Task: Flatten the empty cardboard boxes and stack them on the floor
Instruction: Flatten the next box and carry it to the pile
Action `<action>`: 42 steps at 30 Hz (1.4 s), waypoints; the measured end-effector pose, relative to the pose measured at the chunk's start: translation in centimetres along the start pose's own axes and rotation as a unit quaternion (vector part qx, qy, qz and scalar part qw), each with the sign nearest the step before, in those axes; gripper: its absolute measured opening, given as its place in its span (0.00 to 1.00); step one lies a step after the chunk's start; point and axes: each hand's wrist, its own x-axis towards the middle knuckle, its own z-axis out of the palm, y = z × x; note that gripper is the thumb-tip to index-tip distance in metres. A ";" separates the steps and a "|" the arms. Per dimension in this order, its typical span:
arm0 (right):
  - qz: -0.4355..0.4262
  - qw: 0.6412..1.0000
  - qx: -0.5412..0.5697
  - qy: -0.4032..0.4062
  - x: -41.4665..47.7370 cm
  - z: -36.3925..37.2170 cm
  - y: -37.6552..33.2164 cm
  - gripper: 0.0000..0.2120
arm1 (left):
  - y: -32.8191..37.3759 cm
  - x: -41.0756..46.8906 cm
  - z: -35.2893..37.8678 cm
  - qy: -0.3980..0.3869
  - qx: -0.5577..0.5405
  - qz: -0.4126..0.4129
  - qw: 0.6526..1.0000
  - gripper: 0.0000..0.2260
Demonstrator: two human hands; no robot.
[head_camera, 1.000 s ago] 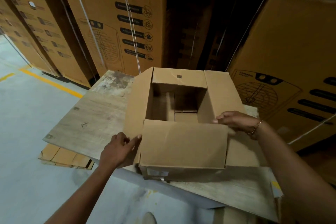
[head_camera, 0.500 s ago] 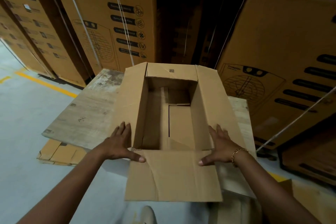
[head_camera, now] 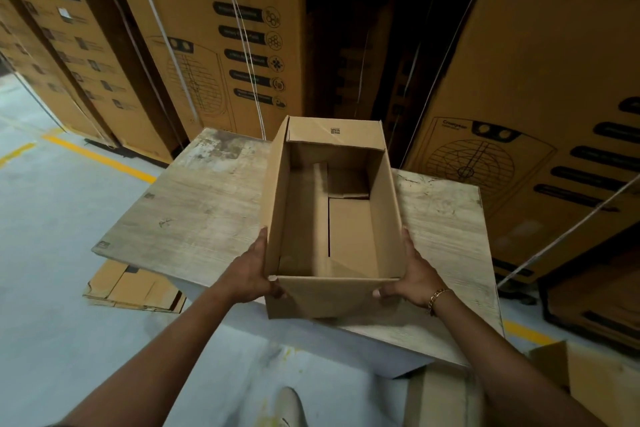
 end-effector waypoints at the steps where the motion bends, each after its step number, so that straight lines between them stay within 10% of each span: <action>1: 0.001 1.000 -0.002 -0.002 -0.1 0.0 0.0 0.75 | -0.2 0.0 0.0 -0.004 0.001 0.004 1.000 0.71; 7: 0.012 0.995 -0.081 -0.060 0.5 -1.5 0.2 0.77 | 1.7 0.5 -1.6 -0.028 0.003 -0.056 0.998 0.65; 12: 0.076 0.990 -0.110 0.052 3.6 -2.6 -2.2 0.52 | 5.0 5.1 -1.8 0.126 0.131 -0.086 0.980 0.50; 16: -0.047 0.954 -0.262 0.138 8.1 -3.1 -5.6 0.42 | 5.9 9.5 -3.8 0.141 0.153 -0.082 0.975 0.46; 20: -0.019 0.990 0.142 0.020 15.7 -2.8 -10.7 0.37 | 5.7 10.8 -3.7 0.154 0.102 -0.081 0.979 0.44; 25: 0.077 0.884 0.460 0.032 23.7 -2.7 -13.7 0.33 | 4.8 11.5 -3.1 0.157 0.064 -0.073 0.983 0.44; 31: -0.105 0.950 -0.028 0.291 29.2 -6.3 -15.5 0.40 | 4.8 11.7 -3.3 0.148 0.049 -0.071 0.985 0.45; 42: -0.030 0.941 -0.317 0.110 39.7 -10.7 -12.2 0.40 | 5.0 11.9 -3.3 0.170 0.019 -0.066 0.983 0.43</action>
